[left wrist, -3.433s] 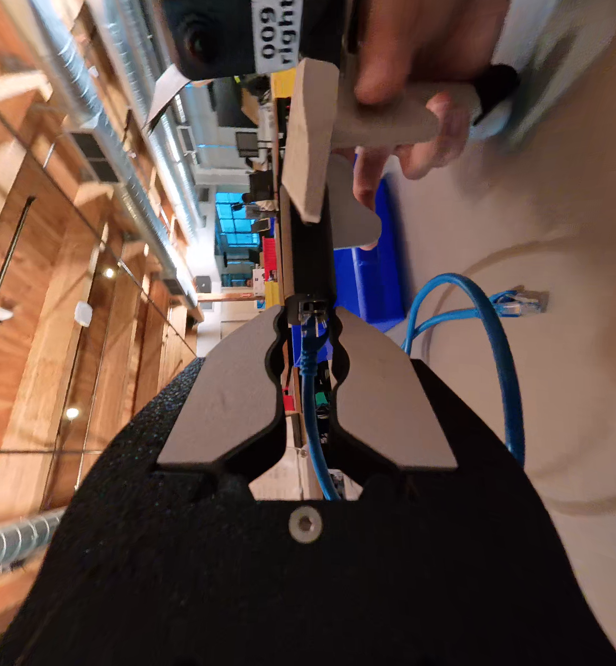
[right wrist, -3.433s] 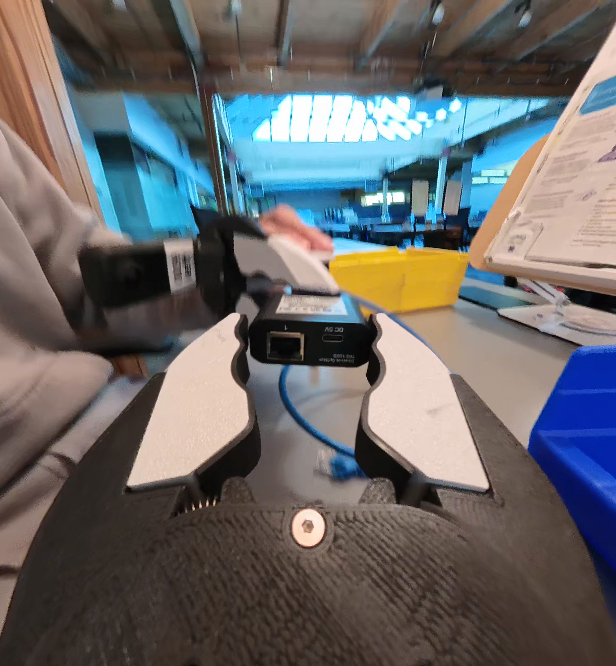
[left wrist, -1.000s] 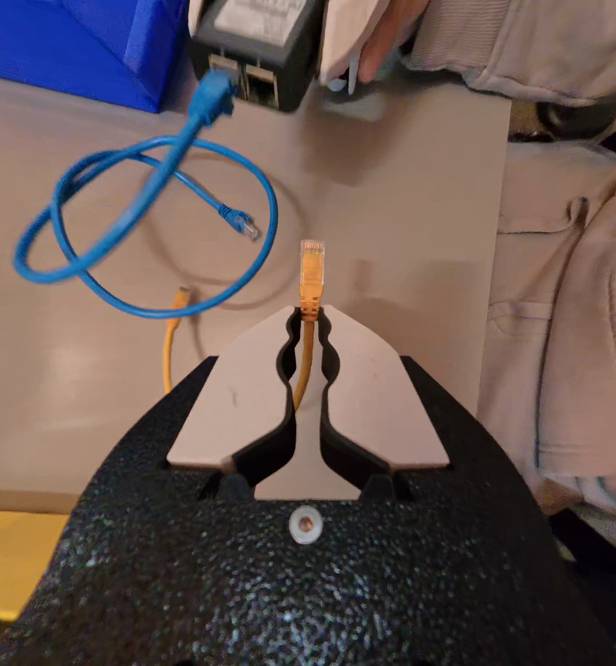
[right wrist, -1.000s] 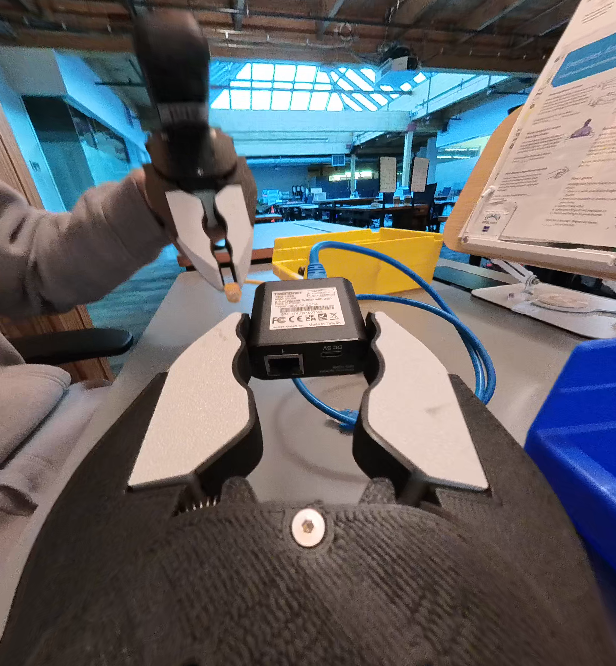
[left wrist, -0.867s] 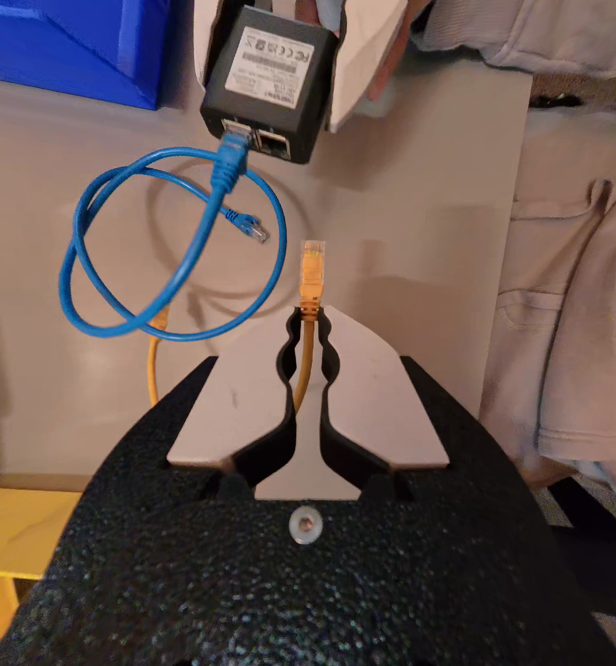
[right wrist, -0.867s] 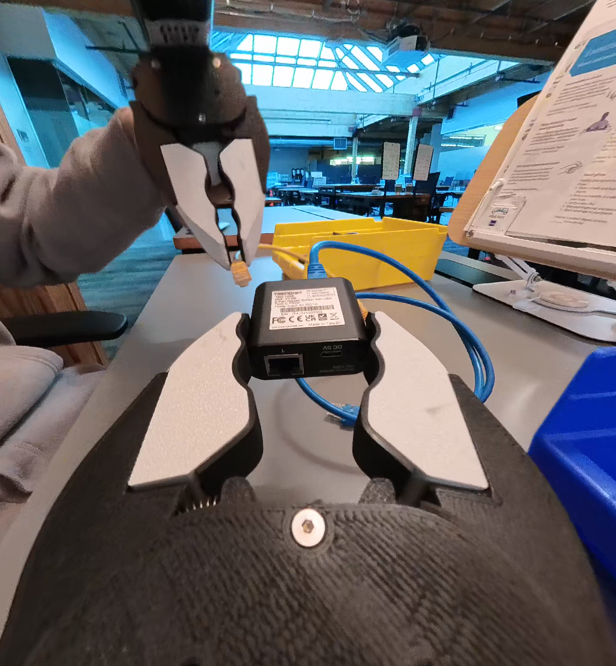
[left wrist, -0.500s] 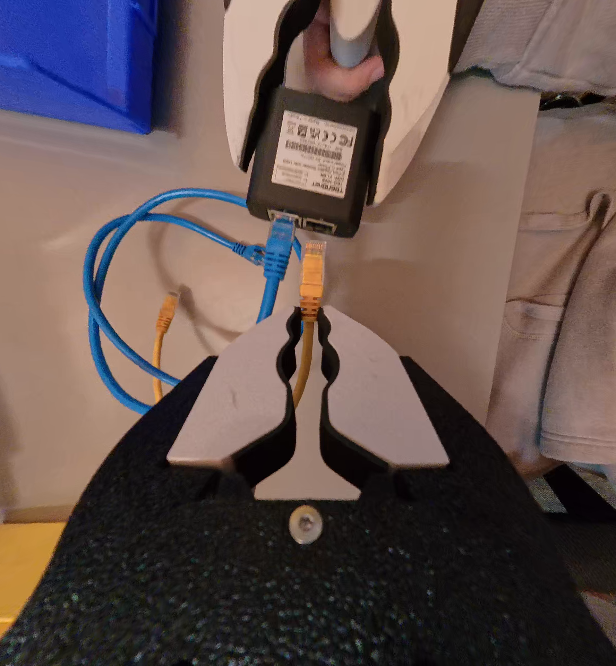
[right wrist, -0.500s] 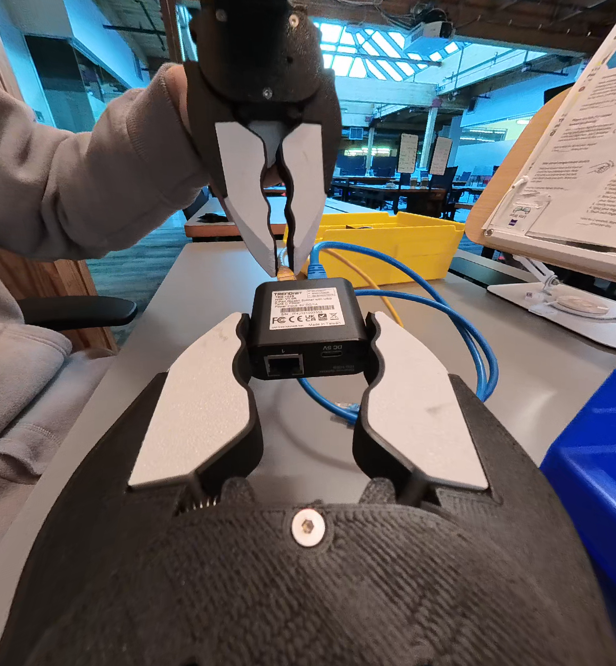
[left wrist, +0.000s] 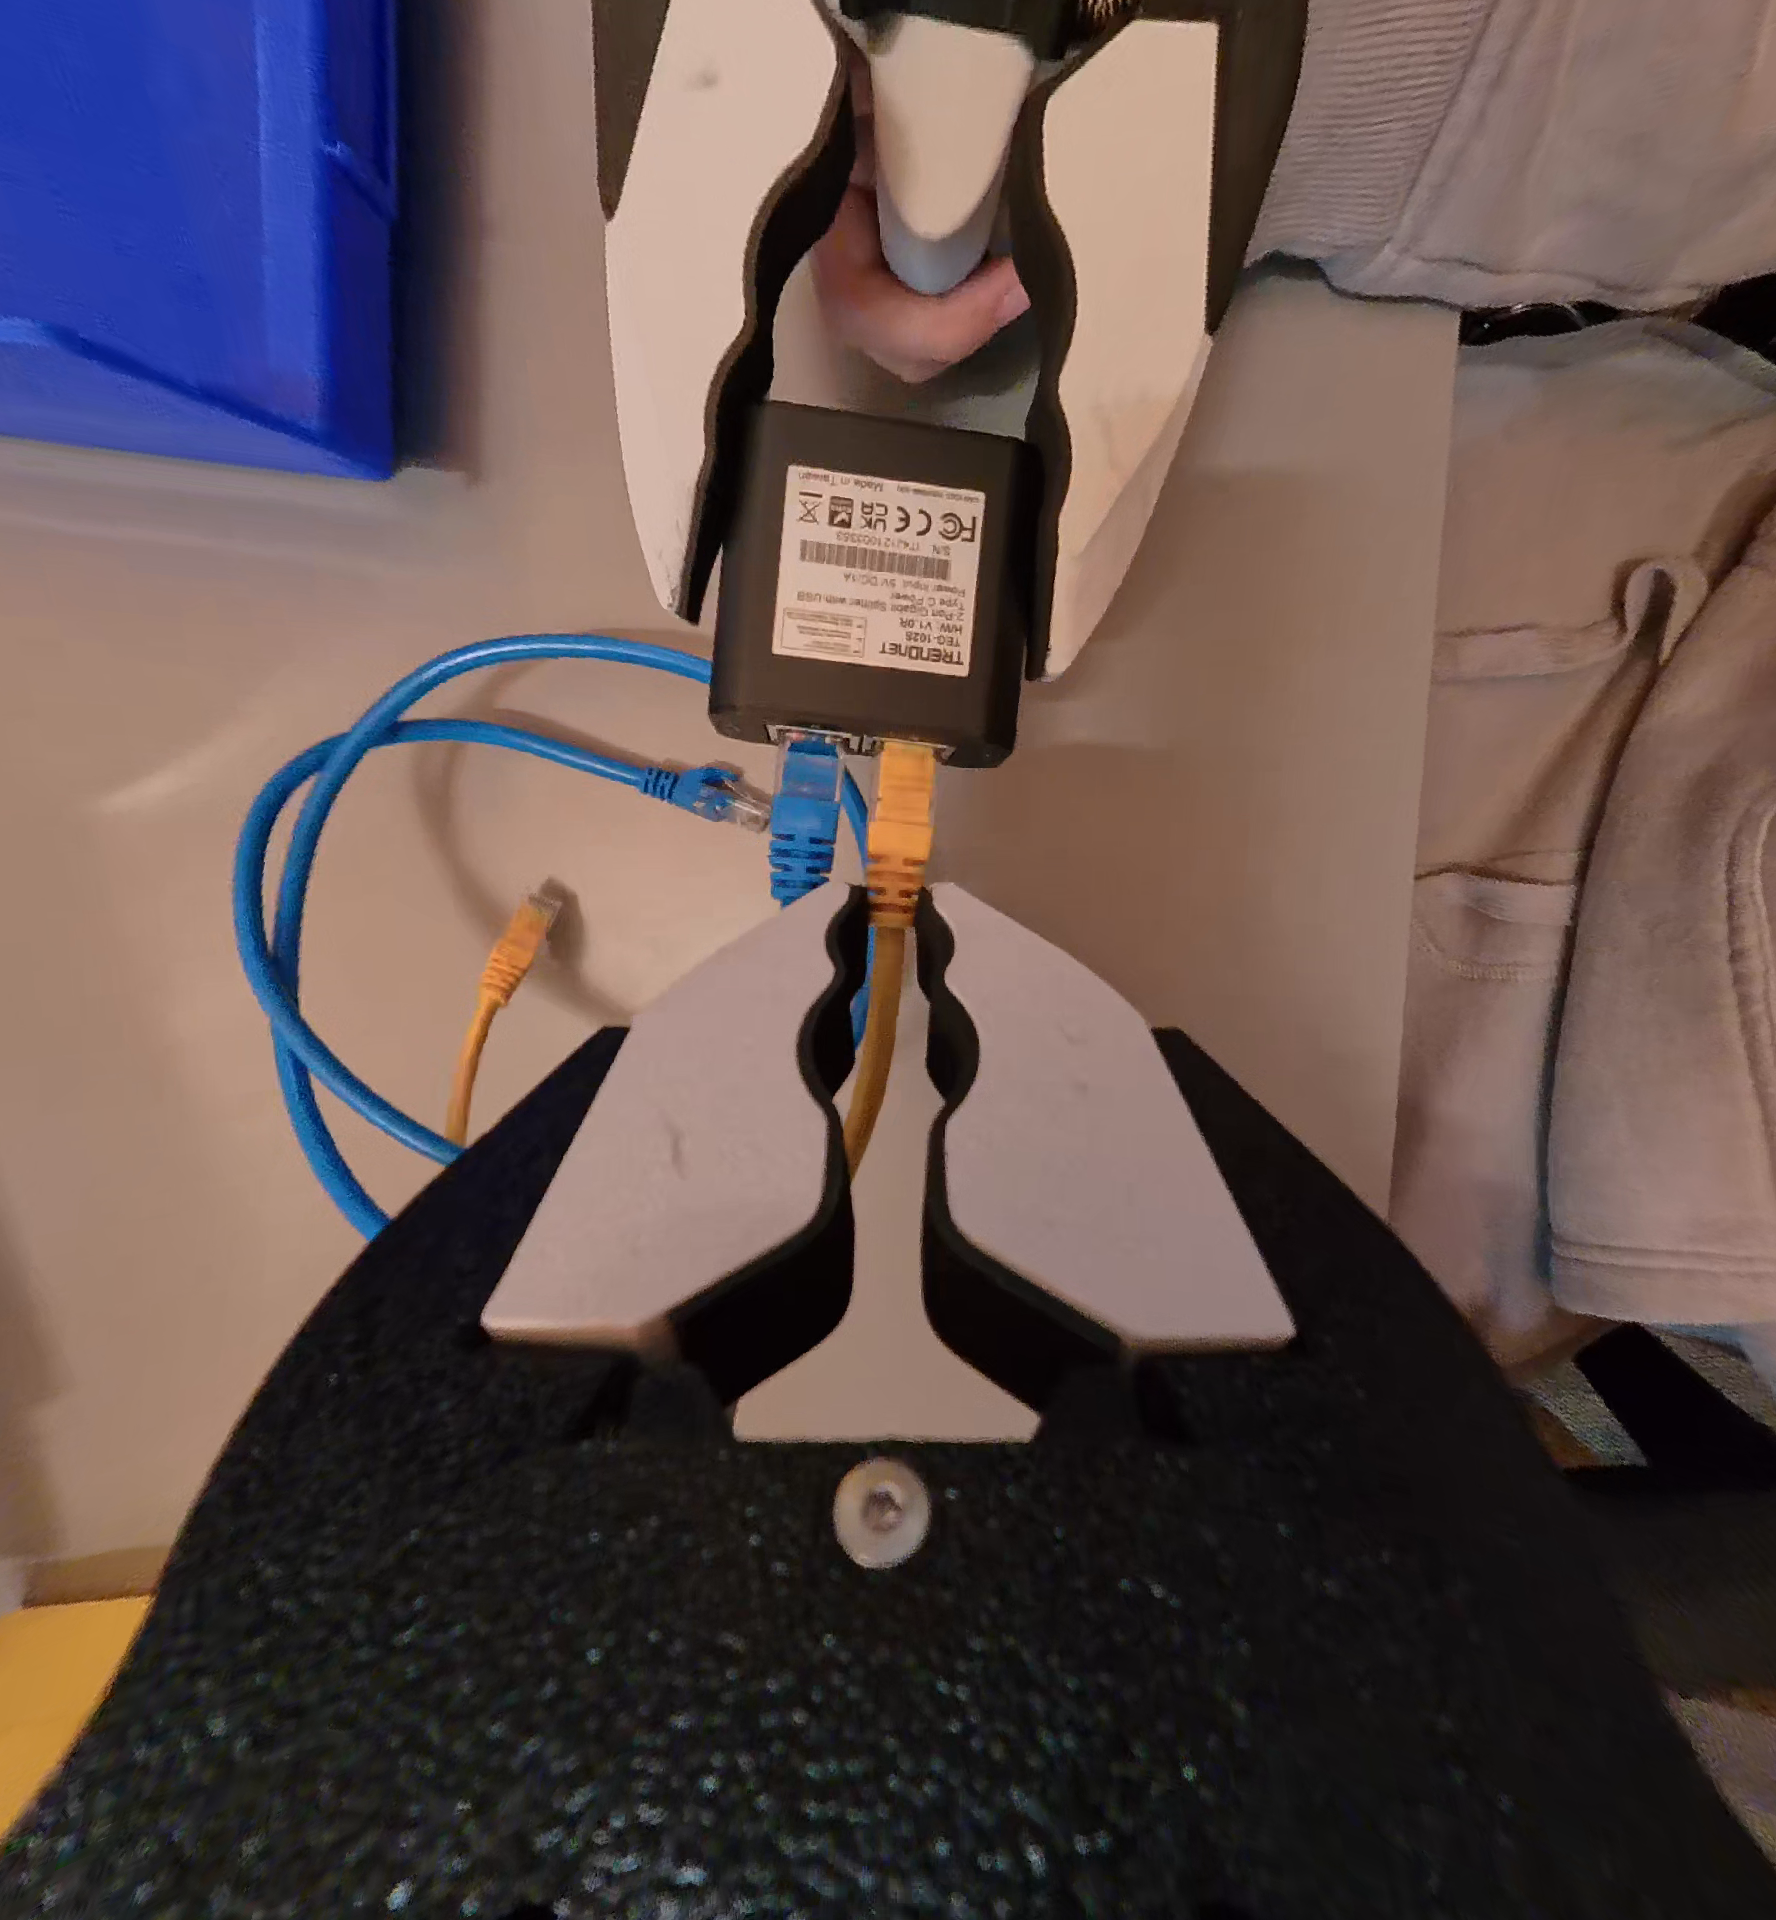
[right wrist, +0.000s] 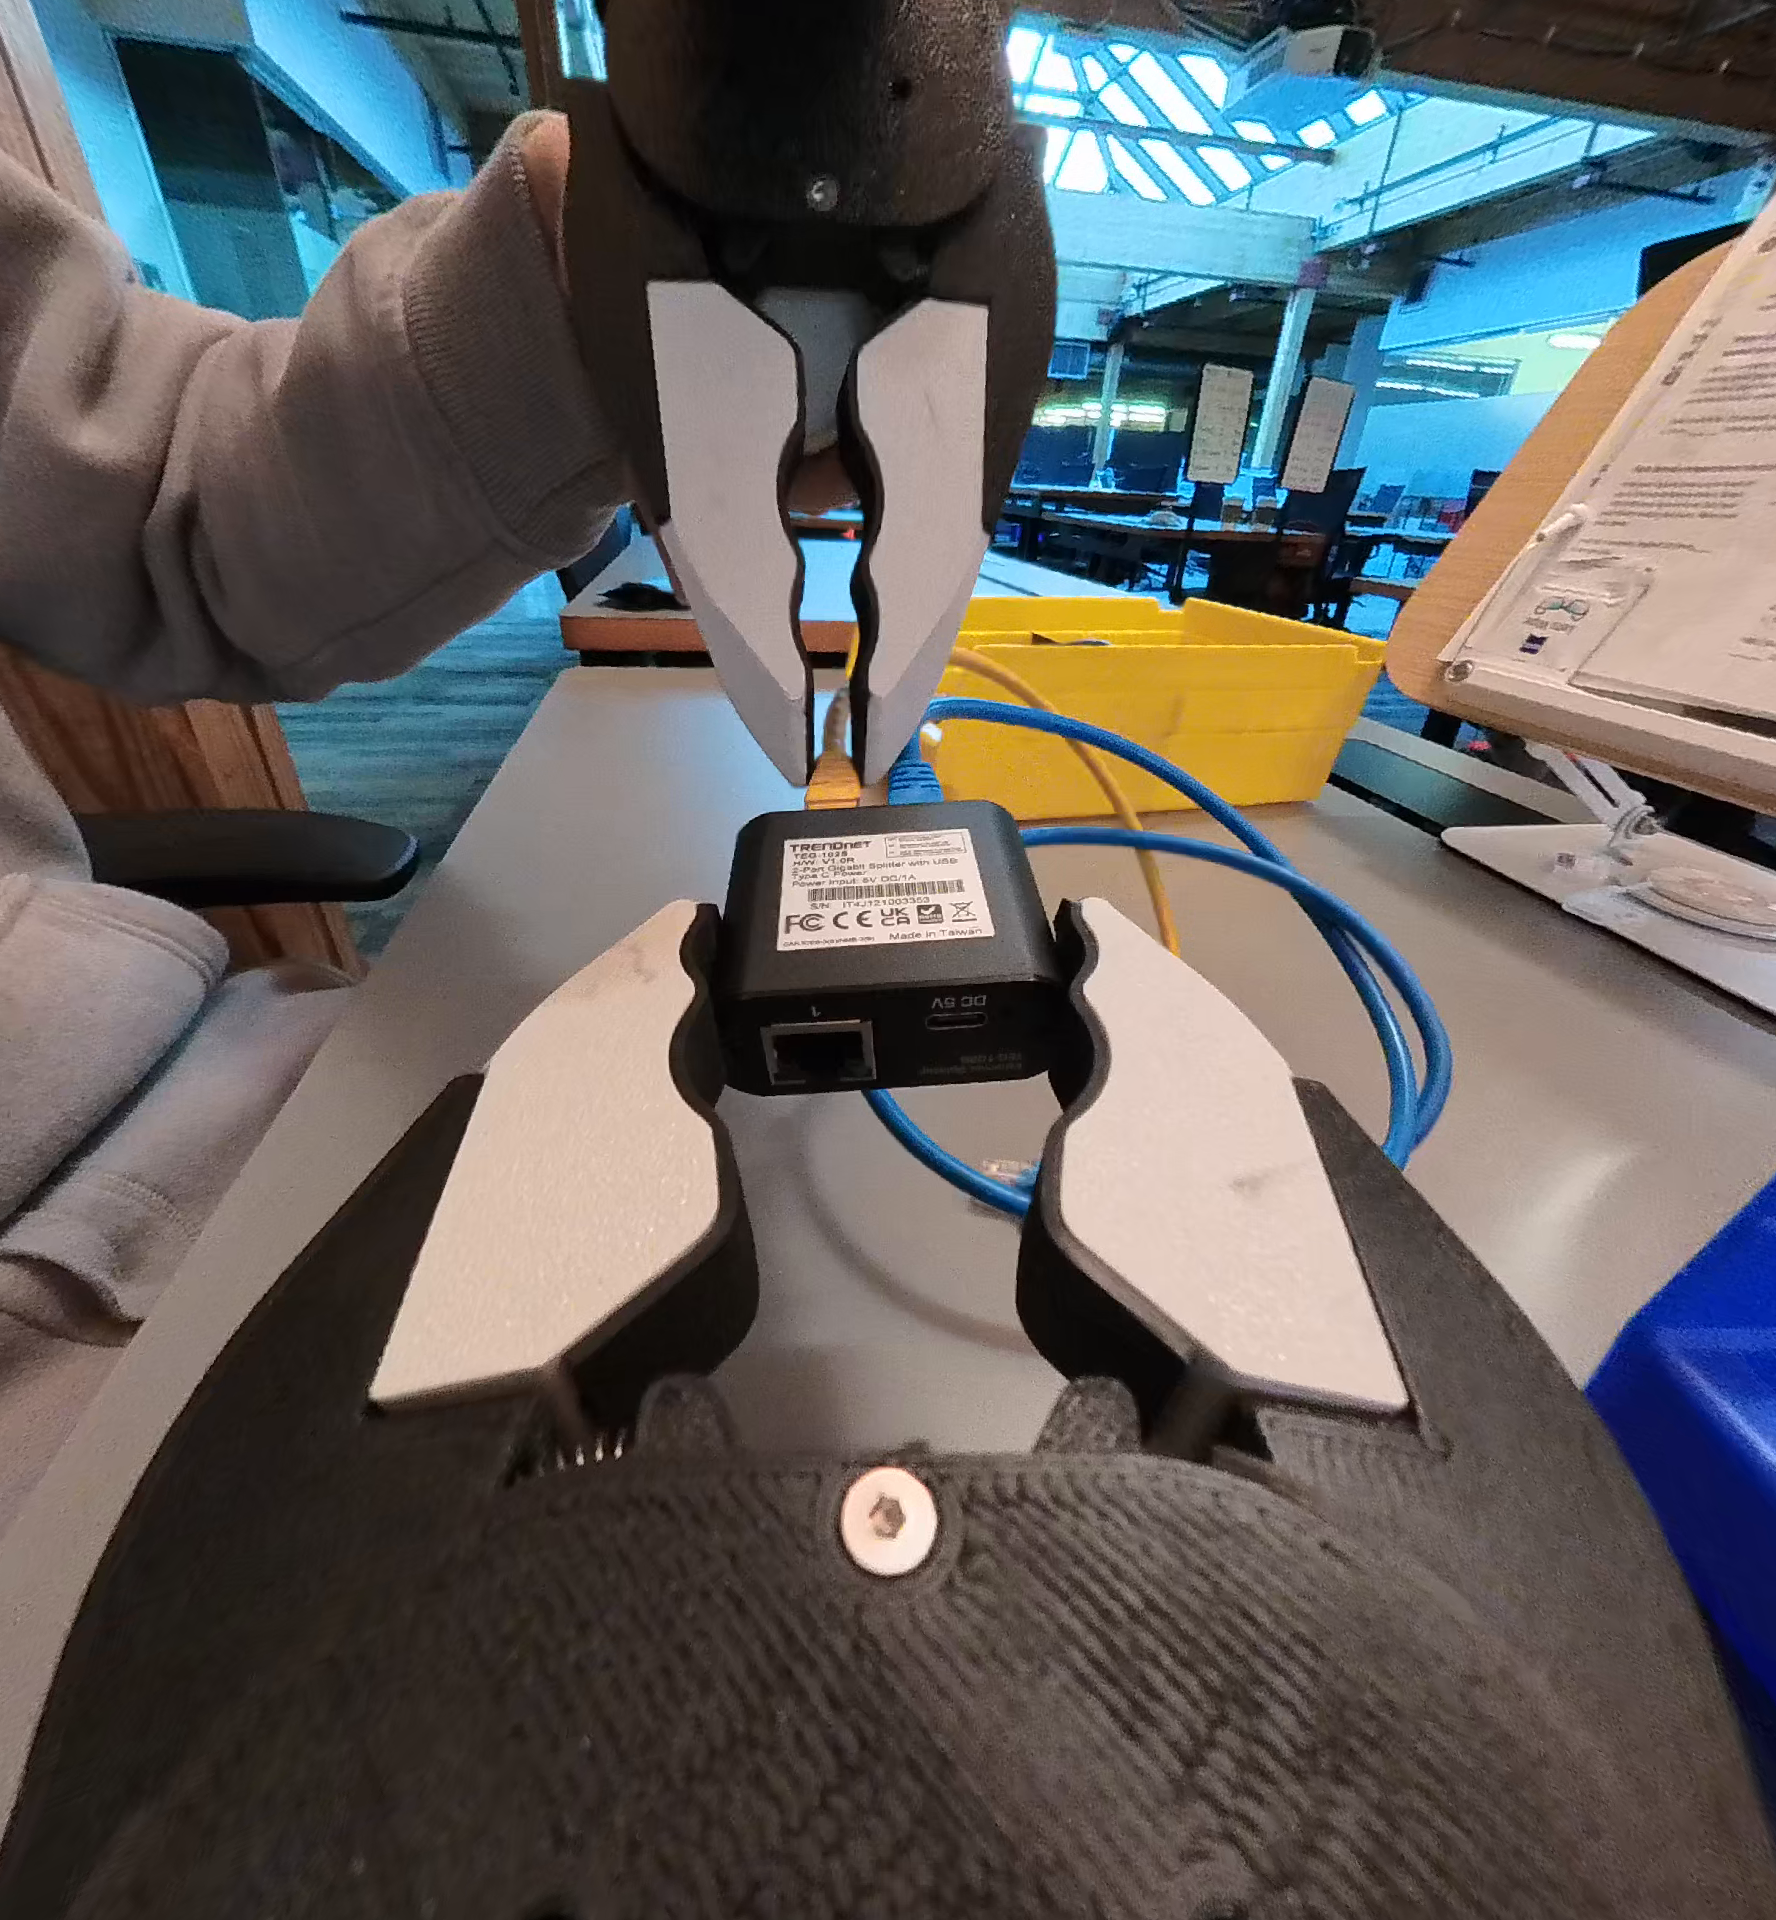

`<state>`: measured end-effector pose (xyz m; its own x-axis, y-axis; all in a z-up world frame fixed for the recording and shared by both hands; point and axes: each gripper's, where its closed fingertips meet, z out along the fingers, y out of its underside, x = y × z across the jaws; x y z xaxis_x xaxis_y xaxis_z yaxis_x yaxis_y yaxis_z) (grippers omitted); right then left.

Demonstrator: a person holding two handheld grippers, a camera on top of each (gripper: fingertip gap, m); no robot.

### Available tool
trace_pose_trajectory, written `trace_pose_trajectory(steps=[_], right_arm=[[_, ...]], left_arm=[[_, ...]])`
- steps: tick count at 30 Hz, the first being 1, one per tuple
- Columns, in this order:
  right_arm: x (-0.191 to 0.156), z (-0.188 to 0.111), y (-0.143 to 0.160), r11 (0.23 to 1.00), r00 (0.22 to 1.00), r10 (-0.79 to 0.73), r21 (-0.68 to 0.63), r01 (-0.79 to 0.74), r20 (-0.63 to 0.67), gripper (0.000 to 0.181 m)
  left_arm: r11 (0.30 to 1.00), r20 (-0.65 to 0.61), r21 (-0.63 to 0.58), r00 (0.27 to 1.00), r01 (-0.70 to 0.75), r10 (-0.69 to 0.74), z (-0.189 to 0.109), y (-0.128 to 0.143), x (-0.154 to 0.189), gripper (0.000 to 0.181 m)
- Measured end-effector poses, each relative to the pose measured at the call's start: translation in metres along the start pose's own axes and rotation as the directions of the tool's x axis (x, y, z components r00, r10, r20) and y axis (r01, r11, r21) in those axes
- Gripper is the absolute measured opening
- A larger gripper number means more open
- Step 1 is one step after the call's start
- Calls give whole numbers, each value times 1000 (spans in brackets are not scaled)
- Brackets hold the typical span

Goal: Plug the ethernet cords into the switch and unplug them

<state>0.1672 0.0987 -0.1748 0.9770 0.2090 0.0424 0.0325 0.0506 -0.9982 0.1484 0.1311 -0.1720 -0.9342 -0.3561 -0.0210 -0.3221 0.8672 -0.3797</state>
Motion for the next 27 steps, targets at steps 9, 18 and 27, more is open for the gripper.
trace_pose_trajectory(steps=[9, 18, 27], right_arm=[[7, -6, -8, 996, 998, 53, 73, -51, -30, 62], [11, -15, -16, 986, 997, 77, 149, -71, -31, 62], [20, -15, -17, 986, 993, 71, 158, -55, -95, 62]], left_arm=[[982, 58, 180, 996, 55, -67, 3, -13, -9, 7], [921, 21, 378, 994, 91, -107, 0, -17, -13, 10], [167, -371, 733, 593, 660, -715, -9, 6, -11, 61]])
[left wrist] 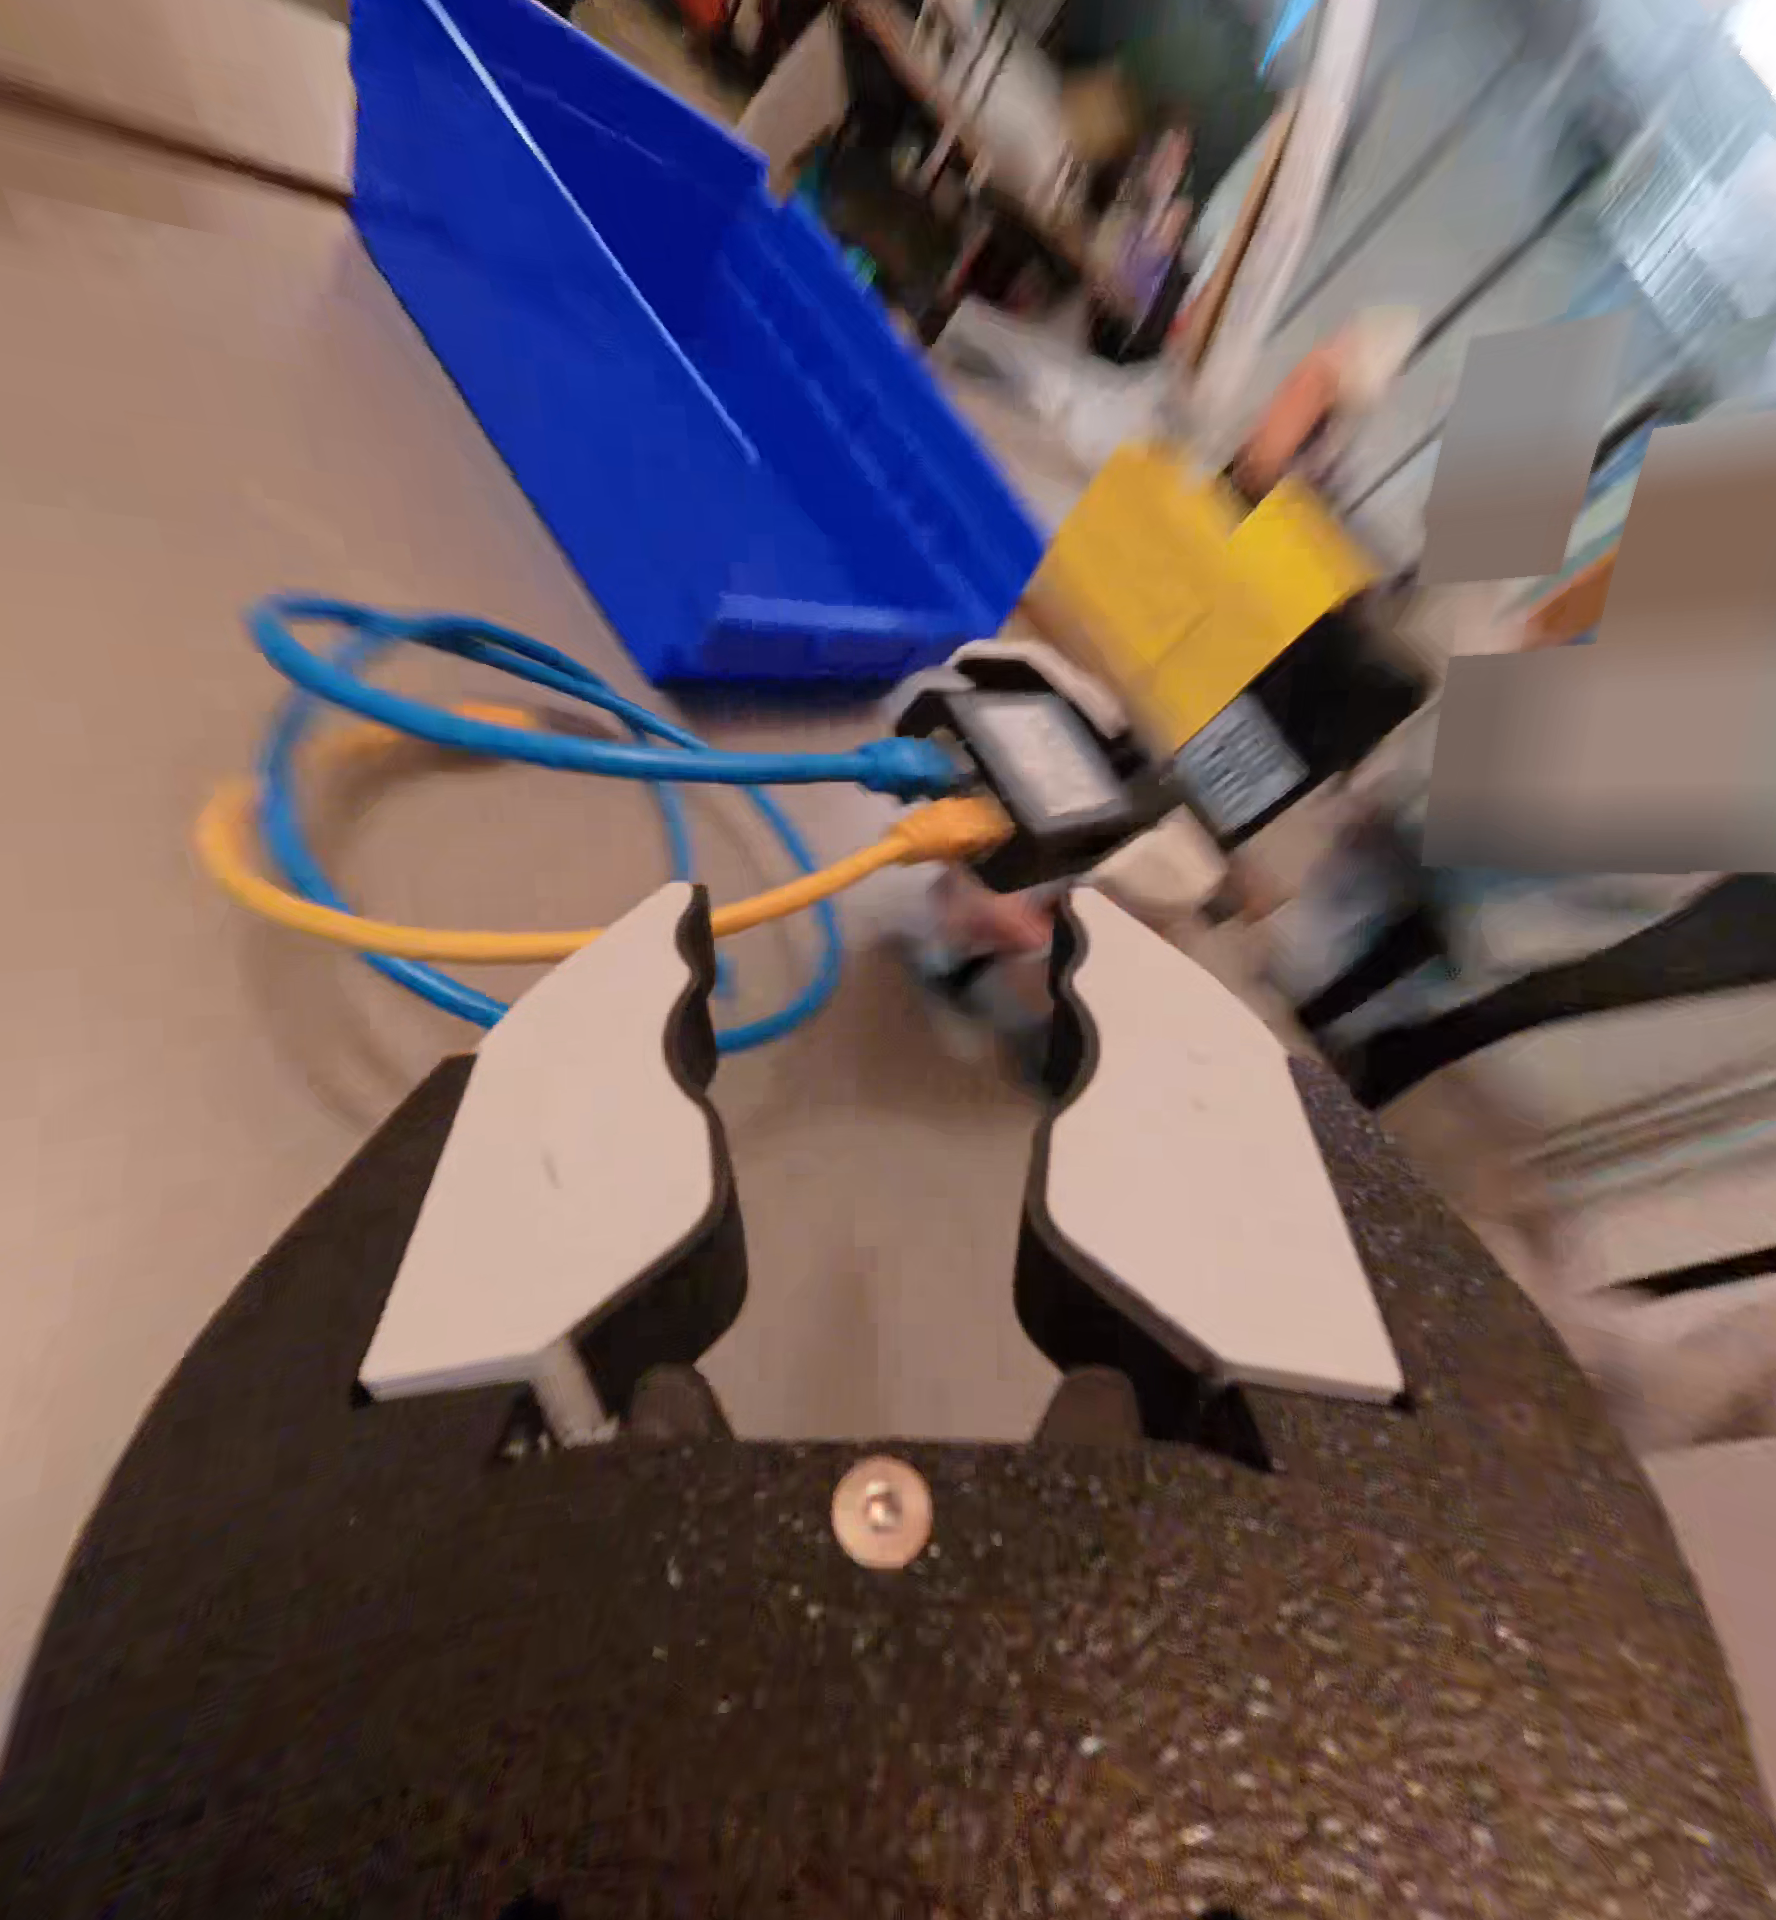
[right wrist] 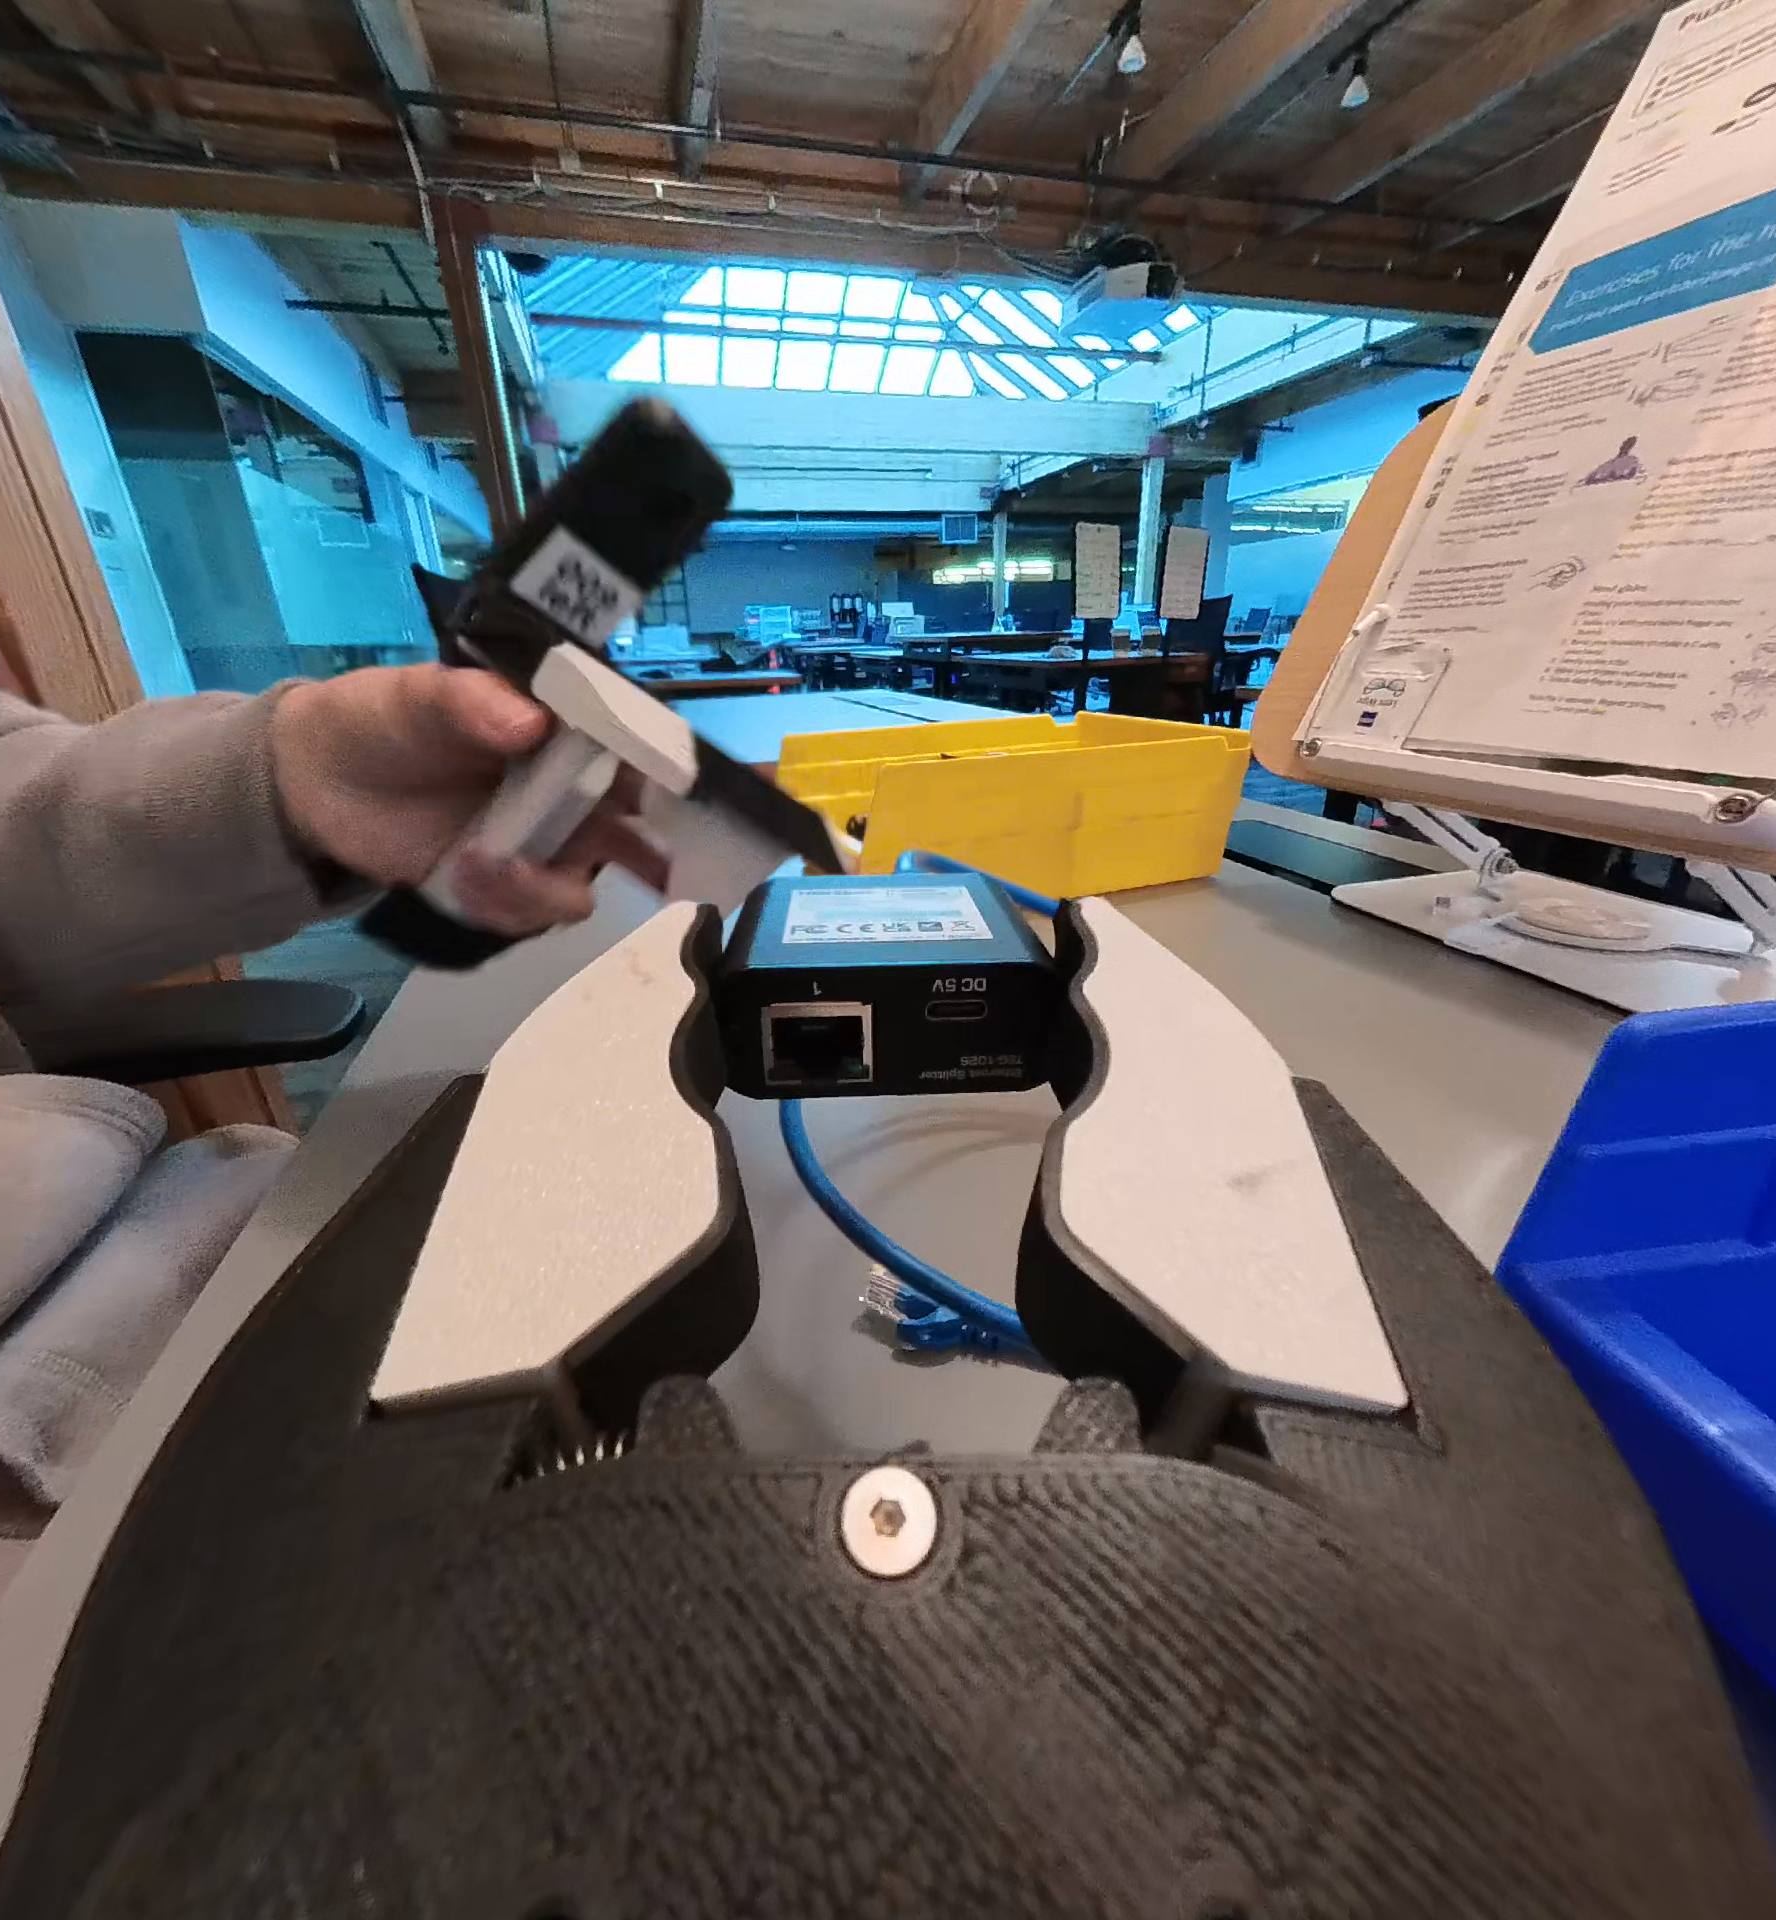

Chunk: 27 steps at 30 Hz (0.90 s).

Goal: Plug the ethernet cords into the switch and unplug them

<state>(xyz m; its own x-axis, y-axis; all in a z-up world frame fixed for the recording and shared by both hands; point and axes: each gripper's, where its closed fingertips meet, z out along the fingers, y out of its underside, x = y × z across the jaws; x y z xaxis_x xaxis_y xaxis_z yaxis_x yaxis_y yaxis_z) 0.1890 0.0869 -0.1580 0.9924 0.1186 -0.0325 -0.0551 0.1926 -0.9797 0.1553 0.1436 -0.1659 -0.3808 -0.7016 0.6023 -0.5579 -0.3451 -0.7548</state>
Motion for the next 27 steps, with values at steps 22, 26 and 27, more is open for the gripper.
trace_pose_trajectory(steps=[22, 26, 27], right_arm=[[-29, 55, 12, 951, 953, -290, -133, 278, -83, 61], [-47, 41, 7, 956, 965, -238, -152, 253, 105, 69], [-46, 38, 4, 952, 964, -242, -164, 258, 110, 72]], left_arm=[[764, -449, 90, 711, 639, -541, 19, 10, 16, 25], [828, -482, -140, 693, 542, -536, 7, 21, 24, 24], [850, -470, -181, 716, 495, -517, 2, 22, 23, 24]])
